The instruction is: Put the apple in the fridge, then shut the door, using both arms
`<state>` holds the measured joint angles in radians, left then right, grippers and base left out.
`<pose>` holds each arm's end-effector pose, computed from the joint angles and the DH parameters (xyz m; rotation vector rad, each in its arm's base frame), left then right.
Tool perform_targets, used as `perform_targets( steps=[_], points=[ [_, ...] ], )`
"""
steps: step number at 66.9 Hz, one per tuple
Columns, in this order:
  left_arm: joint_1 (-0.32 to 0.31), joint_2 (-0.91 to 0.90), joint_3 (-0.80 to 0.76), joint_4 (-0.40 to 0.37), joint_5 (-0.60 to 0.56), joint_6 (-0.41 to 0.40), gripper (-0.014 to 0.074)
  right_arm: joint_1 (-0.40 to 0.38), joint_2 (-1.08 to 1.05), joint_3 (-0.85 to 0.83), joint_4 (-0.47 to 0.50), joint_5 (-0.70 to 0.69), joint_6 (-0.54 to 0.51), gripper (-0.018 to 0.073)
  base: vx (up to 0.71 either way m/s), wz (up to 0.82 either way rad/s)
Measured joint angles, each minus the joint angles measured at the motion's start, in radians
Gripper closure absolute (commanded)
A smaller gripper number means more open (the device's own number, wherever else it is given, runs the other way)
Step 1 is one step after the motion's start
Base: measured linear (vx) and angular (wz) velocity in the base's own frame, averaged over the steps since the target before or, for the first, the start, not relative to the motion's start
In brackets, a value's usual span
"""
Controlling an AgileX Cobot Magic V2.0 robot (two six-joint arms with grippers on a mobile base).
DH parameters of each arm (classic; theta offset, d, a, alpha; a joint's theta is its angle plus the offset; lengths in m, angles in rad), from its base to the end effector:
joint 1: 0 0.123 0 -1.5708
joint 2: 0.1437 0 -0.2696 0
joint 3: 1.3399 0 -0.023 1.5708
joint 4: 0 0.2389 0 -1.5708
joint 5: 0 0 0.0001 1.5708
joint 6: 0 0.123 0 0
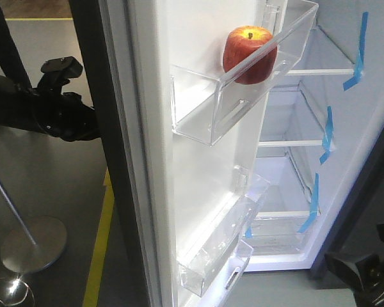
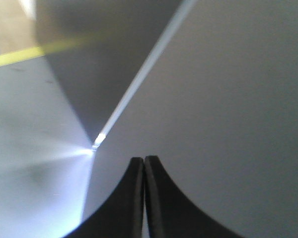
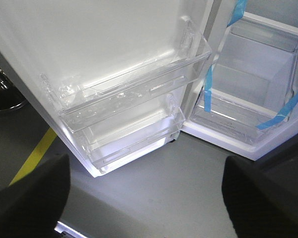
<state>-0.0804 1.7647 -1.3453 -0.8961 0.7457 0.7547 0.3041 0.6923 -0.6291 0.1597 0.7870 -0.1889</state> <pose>0.3845 -0.0964 0.2424 0.3611 2.3439 -0.7058 0.1355 0.0570 0.2678 -0.4963 2.2809 0.2456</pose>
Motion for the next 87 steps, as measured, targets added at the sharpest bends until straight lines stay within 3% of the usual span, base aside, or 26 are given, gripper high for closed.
perform_targets(
  steps=[21, 49, 62, 87],
  points=[
    [-0.101, 0.008, -0.002, 0.005, -0.012, 0.031, 0.0603, 0.000, 0.000, 0.000, 0.000, 0.000, 0.000, -0.0034, 0.00, 0.00],
    [-0.320, 0.008, -0.002, -0.009, 0.027, 0.069, 0.0603, 0.000, 0.000, 0.000, 0.000, 0.000, 0.000, -0.0034, 0.00, 0.00],
    [-0.421, 0.008, -0.002, -0.091, -0.012, 0.155, 0.0603, 0.000, 0.000, 0.000, 0.000, 0.000, 0.000, -0.0034, 0.00, 0.00],
    [-0.548, 0.040, -0.024, -0.306, -0.180, 0.313, 0.0603, 0.000, 0.000, 0.000, 0.000, 0.001, 0.000, -0.0034, 0.00, 0.00]
  ],
)
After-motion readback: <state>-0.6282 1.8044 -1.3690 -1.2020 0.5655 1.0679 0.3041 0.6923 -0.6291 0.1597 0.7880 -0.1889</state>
